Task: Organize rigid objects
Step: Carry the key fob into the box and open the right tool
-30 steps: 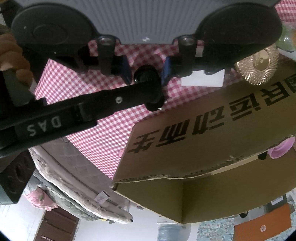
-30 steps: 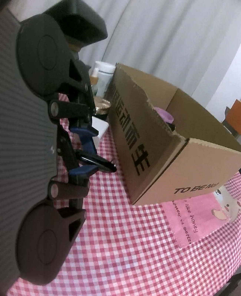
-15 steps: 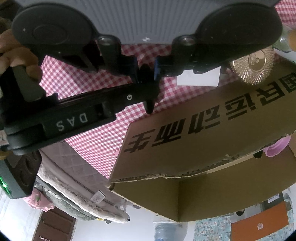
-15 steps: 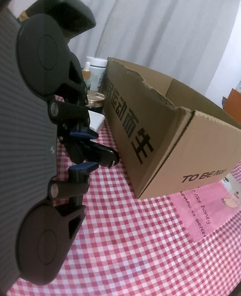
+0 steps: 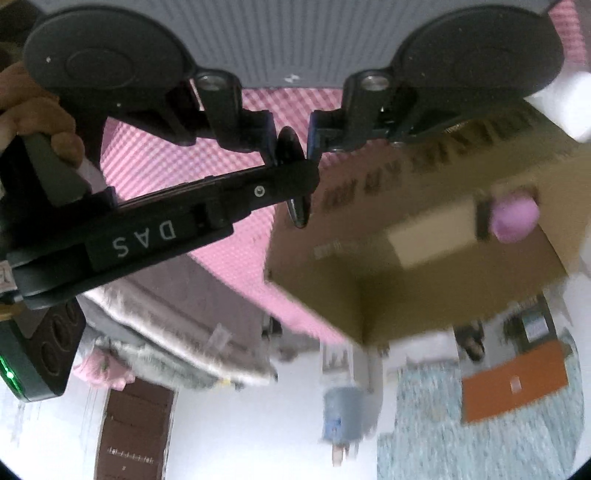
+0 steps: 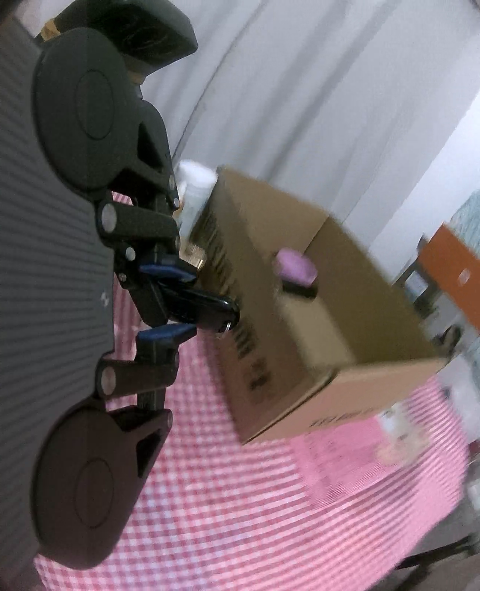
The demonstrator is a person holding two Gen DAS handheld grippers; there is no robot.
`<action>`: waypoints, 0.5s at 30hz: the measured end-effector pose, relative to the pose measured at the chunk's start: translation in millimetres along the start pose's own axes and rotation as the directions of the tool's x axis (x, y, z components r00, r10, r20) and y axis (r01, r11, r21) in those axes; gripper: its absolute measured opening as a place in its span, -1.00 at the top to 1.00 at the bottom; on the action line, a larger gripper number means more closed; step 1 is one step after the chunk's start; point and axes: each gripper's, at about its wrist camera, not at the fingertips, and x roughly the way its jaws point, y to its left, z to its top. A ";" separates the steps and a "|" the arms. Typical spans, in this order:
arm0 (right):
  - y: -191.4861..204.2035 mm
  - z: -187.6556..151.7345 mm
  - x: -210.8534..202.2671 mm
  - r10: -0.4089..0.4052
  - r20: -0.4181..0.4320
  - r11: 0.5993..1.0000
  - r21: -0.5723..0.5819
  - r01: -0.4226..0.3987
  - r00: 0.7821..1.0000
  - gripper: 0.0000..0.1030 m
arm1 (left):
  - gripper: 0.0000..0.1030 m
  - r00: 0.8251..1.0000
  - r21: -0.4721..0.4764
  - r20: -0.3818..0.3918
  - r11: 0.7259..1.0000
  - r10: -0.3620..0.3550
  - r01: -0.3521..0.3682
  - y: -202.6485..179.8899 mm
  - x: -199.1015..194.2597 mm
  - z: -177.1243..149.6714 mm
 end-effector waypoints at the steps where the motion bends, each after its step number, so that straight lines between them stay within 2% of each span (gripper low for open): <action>1: 8.3 2.9 -3.5 0.006 0.014 1.000 -0.019 -0.005 1.000 0.50 | 0.66 1.000 0.006 0.020 1.000 0.010 -0.010 1.6 -7.7 4.7; 4: 32.5 16.6 -8.5 0.028 0.045 0.997 -0.076 -0.024 0.999 0.50 | 0.66 0.998 0.008 0.058 0.999 0.031 -0.032 9.8 -23.0 22.0; 8: 53.4 49.9 2.4 0.055 0.048 0.992 -0.113 -0.050 0.997 0.49 | 0.66 0.997 -0.005 0.050 0.999 0.050 -0.050 32.7 -25.9 52.1; 15: 44.5 127.2 62.1 0.066 -0.042 0.997 -0.026 -0.067 0.997 0.49 | 0.66 0.992 -0.078 -0.104 0.994 0.073 -0.082 93.0 27.6 108.0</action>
